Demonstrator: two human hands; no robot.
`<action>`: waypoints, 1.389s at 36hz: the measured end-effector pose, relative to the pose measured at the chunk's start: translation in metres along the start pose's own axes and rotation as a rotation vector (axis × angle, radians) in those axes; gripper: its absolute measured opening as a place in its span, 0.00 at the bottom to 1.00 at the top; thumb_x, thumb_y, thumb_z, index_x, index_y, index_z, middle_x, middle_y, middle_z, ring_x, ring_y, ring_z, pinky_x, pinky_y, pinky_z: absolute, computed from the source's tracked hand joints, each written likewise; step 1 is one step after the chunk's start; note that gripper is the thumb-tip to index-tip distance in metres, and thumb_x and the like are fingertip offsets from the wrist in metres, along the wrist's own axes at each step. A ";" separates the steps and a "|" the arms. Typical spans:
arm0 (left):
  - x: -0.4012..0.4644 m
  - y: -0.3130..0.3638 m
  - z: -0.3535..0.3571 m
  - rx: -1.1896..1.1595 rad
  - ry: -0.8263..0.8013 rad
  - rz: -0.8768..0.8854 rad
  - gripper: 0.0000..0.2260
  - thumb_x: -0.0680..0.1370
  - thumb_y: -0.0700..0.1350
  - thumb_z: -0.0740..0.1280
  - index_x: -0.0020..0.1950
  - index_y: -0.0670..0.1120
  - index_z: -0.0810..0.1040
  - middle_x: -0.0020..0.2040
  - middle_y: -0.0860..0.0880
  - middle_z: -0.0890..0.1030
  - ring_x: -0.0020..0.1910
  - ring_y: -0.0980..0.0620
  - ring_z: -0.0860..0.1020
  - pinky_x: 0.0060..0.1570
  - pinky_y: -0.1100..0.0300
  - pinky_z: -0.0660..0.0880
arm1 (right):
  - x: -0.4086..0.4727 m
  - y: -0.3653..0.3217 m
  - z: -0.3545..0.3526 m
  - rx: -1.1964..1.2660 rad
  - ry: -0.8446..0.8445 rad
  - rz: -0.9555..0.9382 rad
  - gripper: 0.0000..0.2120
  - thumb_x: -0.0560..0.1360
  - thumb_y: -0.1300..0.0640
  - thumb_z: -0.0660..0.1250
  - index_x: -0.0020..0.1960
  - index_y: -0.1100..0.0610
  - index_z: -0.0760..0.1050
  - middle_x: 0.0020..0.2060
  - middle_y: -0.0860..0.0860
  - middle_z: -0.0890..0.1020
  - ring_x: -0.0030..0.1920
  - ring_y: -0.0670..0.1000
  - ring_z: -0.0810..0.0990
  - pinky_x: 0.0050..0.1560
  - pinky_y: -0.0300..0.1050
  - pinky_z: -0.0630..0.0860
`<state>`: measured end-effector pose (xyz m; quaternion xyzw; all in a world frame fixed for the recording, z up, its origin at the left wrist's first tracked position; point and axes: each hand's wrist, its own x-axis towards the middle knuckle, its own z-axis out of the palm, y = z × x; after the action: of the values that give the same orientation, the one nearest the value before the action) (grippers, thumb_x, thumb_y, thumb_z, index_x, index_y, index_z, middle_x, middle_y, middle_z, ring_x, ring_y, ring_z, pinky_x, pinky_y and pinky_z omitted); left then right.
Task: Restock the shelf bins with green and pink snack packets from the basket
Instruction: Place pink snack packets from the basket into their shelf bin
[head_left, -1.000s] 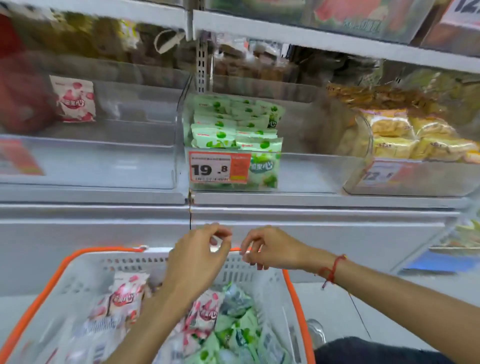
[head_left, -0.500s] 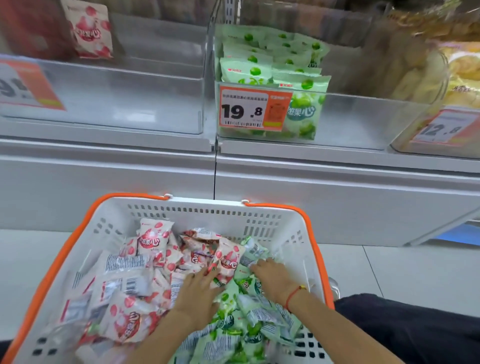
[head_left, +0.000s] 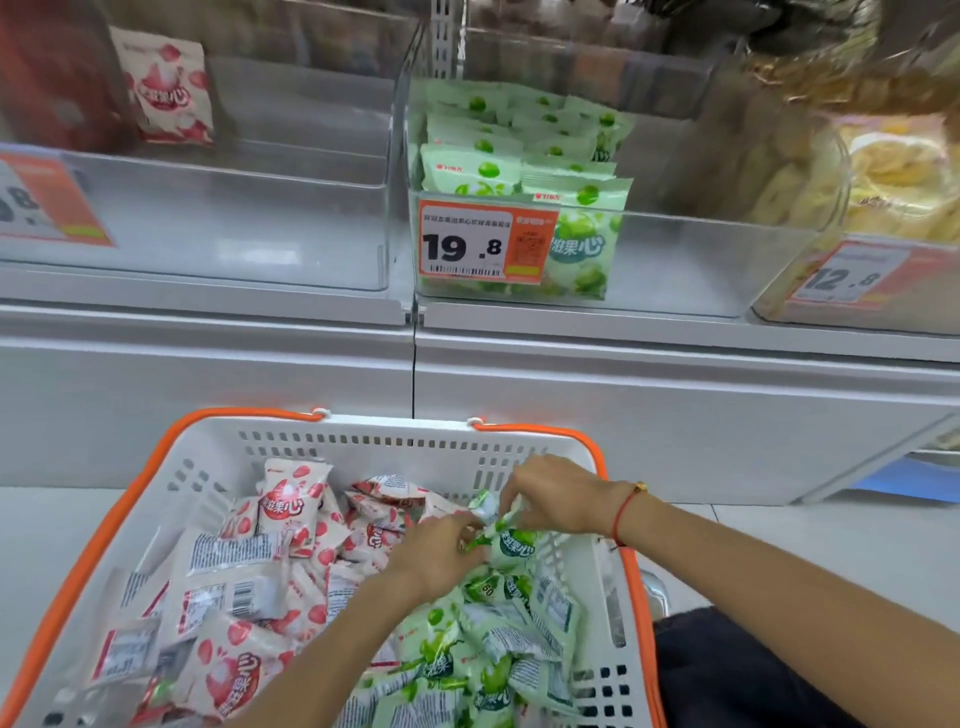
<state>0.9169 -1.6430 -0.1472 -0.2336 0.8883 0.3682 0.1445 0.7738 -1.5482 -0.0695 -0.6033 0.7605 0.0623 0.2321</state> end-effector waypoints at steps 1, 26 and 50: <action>0.000 0.002 -0.008 -0.069 0.012 0.008 0.19 0.78 0.54 0.65 0.67 0.50 0.73 0.61 0.48 0.79 0.56 0.52 0.77 0.59 0.56 0.73 | -0.004 0.001 -0.013 0.030 0.022 -0.008 0.13 0.73 0.56 0.70 0.58 0.52 0.80 0.55 0.49 0.82 0.55 0.51 0.78 0.52 0.43 0.71; -0.052 0.169 -0.184 -0.699 0.632 0.614 0.06 0.77 0.46 0.67 0.44 0.54 0.83 0.41 0.59 0.85 0.45 0.61 0.82 0.50 0.63 0.77 | -0.105 -0.007 -0.190 1.187 0.777 0.238 0.16 0.73 0.57 0.71 0.60 0.55 0.74 0.50 0.47 0.84 0.46 0.41 0.83 0.39 0.31 0.76; 0.083 0.189 -0.277 0.601 0.564 0.222 0.21 0.83 0.55 0.45 0.77 0.58 0.54 0.77 0.56 0.56 0.76 0.53 0.53 0.71 0.55 0.54 | 0.056 0.182 -0.279 0.586 0.663 0.531 0.26 0.73 0.51 0.72 0.64 0.63 0.70 0.60 0.54 0.76 0.60 0.57 0.76 0.60 0.49 0.75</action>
<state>0.7248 -1.7518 0.1184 -0.1755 0.9806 0.0280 -0.0831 0.5149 -1.6543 0.1196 -0.2865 0.9056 -0.2912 0.1142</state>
